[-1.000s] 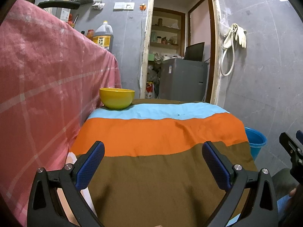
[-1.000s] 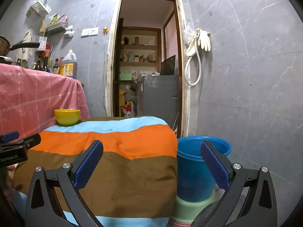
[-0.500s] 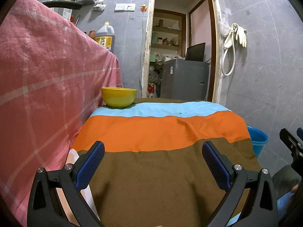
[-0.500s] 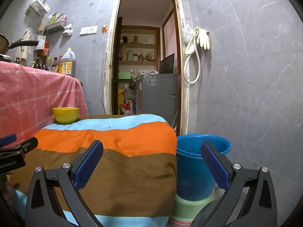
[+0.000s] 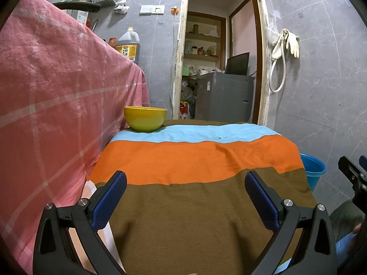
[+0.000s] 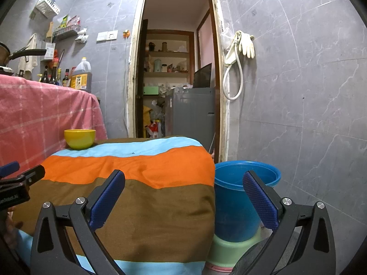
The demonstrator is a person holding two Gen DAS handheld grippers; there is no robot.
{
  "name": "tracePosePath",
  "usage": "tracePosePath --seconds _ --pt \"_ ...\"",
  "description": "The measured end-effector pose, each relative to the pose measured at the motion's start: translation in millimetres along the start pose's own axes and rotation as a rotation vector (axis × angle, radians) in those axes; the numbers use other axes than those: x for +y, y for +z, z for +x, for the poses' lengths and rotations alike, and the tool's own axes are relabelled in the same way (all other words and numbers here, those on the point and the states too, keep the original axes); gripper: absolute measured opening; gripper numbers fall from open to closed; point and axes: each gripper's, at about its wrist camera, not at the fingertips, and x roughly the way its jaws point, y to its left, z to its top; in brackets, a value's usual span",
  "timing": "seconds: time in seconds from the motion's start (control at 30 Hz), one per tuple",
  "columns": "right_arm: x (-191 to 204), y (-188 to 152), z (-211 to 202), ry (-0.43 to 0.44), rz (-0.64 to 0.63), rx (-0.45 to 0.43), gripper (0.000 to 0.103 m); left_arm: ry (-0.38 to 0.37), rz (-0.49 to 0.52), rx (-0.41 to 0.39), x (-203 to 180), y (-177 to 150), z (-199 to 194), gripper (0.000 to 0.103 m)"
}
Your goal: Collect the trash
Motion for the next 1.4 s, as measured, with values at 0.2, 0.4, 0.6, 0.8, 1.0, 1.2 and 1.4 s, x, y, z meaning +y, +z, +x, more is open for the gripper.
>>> tracePosePath --seconds 0.2,0.4,0.6,0.8,1.0,1.2,1.4 --pt "0.3 0.1 -0.2 -0.001 0.0 -0.001 0.103 0.002 -0.001 0.0 0.0 -0.5 -0.3 0.101" --pt "1.0 -0.8 -0.4 0.0 0.0 0.001 0.103 0.0 -0.002 0.0 0.3 -0.5 -0.2 0.101" --pt "0.8 -1.6 -0.2 0.002 0.002 0.004 0.103 0.001 -0.003 0.001 -0.7 -0.8 -0.4 0.101" --pt "1.9 -2.0 -0.4 0.001 0.003 0.006 0.103 0.002 -0.002 0.0 0.0 -0.7 -0.2 0.101" --pt "1.9 -2.3 -0.2 0.002 0.002 0.006 0.103 0.002 -0.004 0.002 0.7 -0.9 0.1 0.101" --pt "2.3 -2.0 -0.2 0.002 0.003 0.007 0.103 0.004 -0.004 0.003 -0.2 -1.3 0.3 0.101" --pt "1.7 -1.5 0.4 0.002 0.003 0.008 0.103 0.004 -0.006 0.003 0.2 -0.9 0.2 0.101"
